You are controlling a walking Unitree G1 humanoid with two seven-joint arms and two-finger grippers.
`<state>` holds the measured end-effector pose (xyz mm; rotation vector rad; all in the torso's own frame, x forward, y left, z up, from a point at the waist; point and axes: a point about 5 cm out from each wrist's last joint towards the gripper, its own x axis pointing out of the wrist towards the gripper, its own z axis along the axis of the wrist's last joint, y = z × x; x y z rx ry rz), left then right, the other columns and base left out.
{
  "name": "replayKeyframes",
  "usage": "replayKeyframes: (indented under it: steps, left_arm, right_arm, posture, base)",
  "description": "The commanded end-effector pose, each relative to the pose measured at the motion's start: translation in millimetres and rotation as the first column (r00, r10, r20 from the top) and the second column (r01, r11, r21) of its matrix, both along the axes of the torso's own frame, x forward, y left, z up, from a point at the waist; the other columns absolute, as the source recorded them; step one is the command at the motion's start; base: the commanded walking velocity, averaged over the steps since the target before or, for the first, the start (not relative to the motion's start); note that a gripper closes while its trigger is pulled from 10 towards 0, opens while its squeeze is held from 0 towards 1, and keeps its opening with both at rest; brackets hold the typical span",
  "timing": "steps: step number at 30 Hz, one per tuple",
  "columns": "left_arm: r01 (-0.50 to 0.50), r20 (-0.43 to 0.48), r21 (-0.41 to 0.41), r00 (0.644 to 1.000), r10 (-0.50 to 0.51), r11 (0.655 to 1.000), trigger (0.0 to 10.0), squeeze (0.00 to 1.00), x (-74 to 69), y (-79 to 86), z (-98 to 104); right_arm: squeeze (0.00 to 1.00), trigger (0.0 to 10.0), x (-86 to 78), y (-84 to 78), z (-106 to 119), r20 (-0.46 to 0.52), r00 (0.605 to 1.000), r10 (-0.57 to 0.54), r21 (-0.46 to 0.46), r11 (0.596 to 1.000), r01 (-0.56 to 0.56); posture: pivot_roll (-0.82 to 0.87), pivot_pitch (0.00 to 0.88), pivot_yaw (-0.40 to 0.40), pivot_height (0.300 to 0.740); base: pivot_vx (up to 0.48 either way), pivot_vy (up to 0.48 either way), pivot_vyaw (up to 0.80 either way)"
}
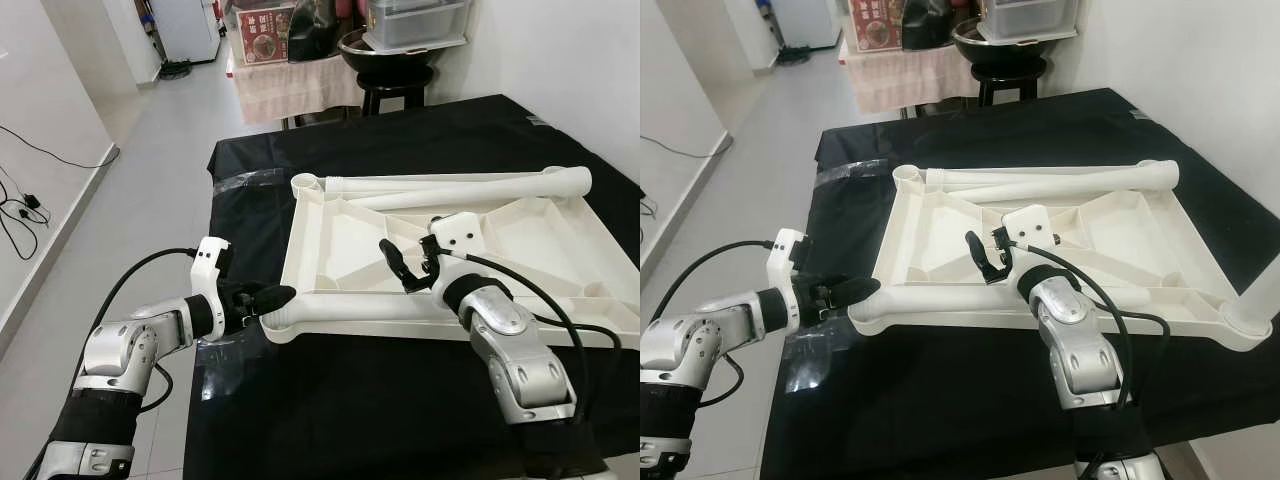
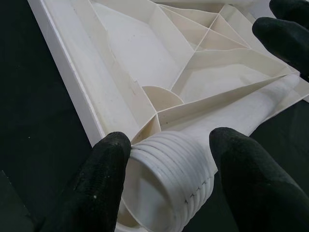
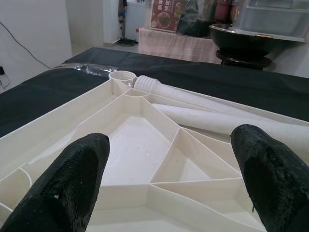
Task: Building children table
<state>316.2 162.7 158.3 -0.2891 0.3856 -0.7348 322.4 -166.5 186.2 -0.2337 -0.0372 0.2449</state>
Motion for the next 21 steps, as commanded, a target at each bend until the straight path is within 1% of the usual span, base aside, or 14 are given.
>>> replayKeyframes:
  steps: [1,4,6,7,8,10,11,14,17,21]
  left_arm:
    - [-0.001,-0.042,0.018,0.999,0.002,1.000,10.0,0.00,-2.8,3.6,-6]
    - [-0.014,-0.015,-0.001,1.000,0.014,1.000,10.0,0.00,-1.8,5.9,3]
    - [0.006,-0.029,-0.042,1.000,-0.007,0.999,10.0,0.00,-4.2,4.5,8]
    - [0.027,-0.034,-0.048,0.999,-0.028,0.998,10.0,0.00,-6.8,3.0,9]
    - [0.027,-0.034,-0.048,0.999,-0.028,0.998,10.0,0.00,-6.8,3.0,9]
    - [0.065,-0.062,-0.041,0.996,-0.067,0.997,10.0,0.00,-12.4,-0.1,7]
    - [0.065,-0.062,-0.041,0.996,-0.067,0.997,10.0,0.00,-12.4,-0.1,7]
    - [0.087,-0.100,-0.005,0.991,-0.087,0.996,10.0,0.00,-18.3,-0.6,0]
    - [0.091,-0.117,0.001,0.989,-0.090,0.996,10.0,0.00,-20.5,-0.4,-1]
    - [0.089,-0.109,0.021,0.990,-0.086,0.996,10.0,0.00,-21.9,0.3,-1]
  right_arm:
    - [0.00,10.0,-1.9,2.7,-2,-0.010,1.000,0.008,0.011,1.000,-0.008]
    - [0.00,10.0,-2.0,3.3,-2,-0.011,1.000,0.010,0.012,1.000,-0.010]
    - [0.00,10.0,-1.9,3.8,-2,-0.011,1.000,0.012,0.013,1.000,-0.012]
    - [0.00,10.0,-1.8,3.9,-3,-0.012,1.000,0.013,0.014,1.000,-0.012]
    - [0.00,10.0,-1.8,3.9,-3,-0.012,1.000,0.013,0.014,1.000,-0.012]
    - [0.00,10.0,-1.6,4.1,-2,-0.012,1.000,0.013,0.016,1.000,-0.013]
    - [0.00,10.0,-1.6,4.1,-2,-0.012,1.000,0.013,0.016,1.000,-0.013]
    - [0.00,10.0,-1.7,4.4,-3,-0.011,1.000,0.012,0.018,1.000,-0.012]
    - [0.00,10.0,-1.9,4.4,-3,-0.011,1.000,0.011,0.018,1.000,-0.011]
    - [0.00,10.0,-2.3,4.5,-4,-0.013,1.000,0.012,0.021,1.000,-0.011]
  posture:
    - [-0.08,0.085,0.073,0.740]
    - [-0.08,0.085,0.073,0.740]
    - [-0.08,0.085,0.072,0.740]
    - [-0.08,0.084,0.073,0.740]
    - [-0.08,0.084,0.073,0.740]
    - [-0.08,0.083,0.074,0.740]
    - [-0.08,0.083,0.074,0.740]
    - [-0.08,0.080,0.077,0.740]
    - [-0.08,0.080,0.078,0.740]
    - [-0.08,0.080,0.078,0.740]
  base:
    - [0.000,0.000,0.00]
    - [0.000,0.000,0.00]
    - [0.000,0.000,0.00]
    - [0.000,0.000,0.00]
    - [0.000,0.000,0.00]
    - [0.000,0.000,0.00]
    - [0.000,0.000,0.00]
    - [0.000,0.000,0.00]
    - [0.000,0.000,0.00]
    - [0.000,0.000,0.00]
